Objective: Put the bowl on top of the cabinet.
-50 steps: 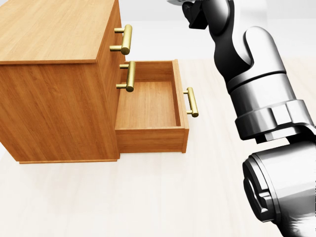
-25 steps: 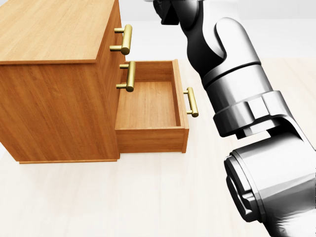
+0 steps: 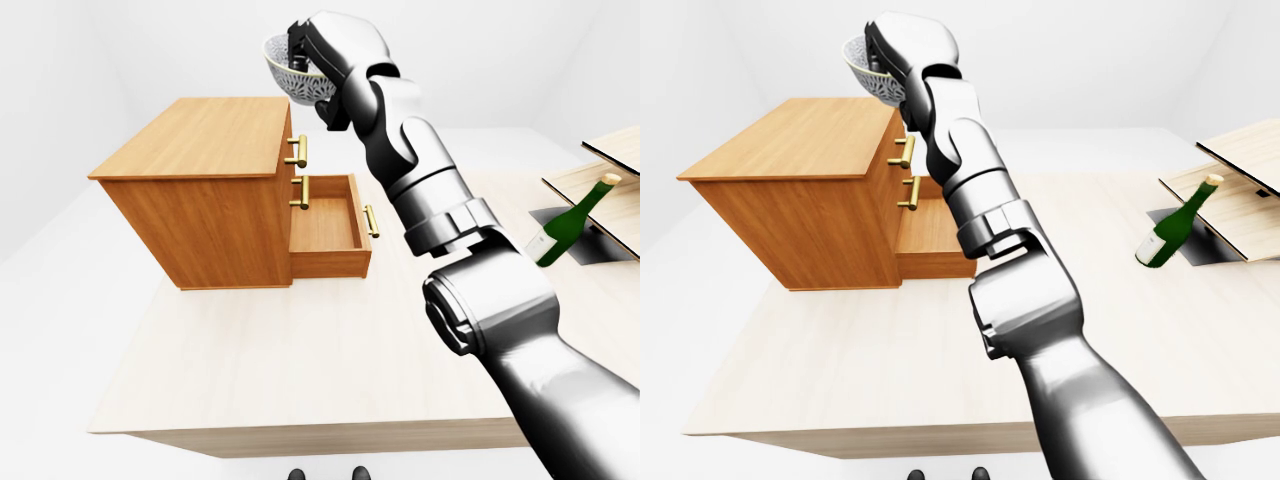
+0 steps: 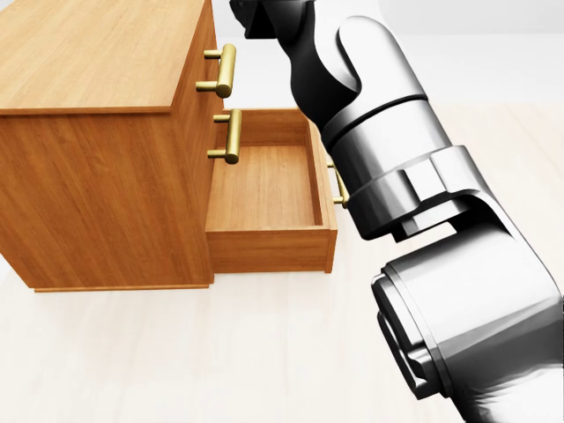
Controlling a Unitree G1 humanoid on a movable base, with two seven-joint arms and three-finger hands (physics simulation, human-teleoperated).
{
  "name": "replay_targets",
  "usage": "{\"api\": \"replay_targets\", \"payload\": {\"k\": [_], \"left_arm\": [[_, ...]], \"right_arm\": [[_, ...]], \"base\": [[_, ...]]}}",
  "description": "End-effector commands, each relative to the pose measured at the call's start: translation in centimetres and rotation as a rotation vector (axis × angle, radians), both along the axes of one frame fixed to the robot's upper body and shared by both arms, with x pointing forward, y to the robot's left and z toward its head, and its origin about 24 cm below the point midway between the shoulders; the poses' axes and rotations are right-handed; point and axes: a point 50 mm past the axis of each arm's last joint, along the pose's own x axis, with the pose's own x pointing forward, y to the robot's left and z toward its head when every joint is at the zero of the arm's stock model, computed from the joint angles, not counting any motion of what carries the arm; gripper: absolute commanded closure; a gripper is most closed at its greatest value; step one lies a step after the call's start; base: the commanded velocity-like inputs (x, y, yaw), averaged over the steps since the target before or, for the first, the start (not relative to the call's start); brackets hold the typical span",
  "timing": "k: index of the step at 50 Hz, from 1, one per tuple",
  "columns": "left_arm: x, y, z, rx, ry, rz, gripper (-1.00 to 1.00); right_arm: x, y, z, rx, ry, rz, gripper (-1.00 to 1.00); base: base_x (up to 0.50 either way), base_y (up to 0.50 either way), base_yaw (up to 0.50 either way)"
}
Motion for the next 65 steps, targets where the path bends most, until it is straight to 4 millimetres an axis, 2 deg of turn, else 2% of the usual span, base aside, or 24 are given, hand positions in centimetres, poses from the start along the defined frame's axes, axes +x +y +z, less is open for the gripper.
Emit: {"api": "replay_targets", "payload": {"k": [1, 65], "left_arm": [[0.1, 0.0, 0.0, 0.000, 0.003, -0.001, -0.98], [-0.2, -0.1, 0.1, -0.010, -0.002, -0.024, -0.98]], "right_arm": [[-0.4, 1.1, 0.9, -0.004, -0.036, 0.008, 1.00], [-2.7, 7.4, 0.8, -0.050, -0.021, 0.158, 1.00]], "base": [[0.00, 0.00, 0.00], [0.00, 0.00, 0.00]]}}
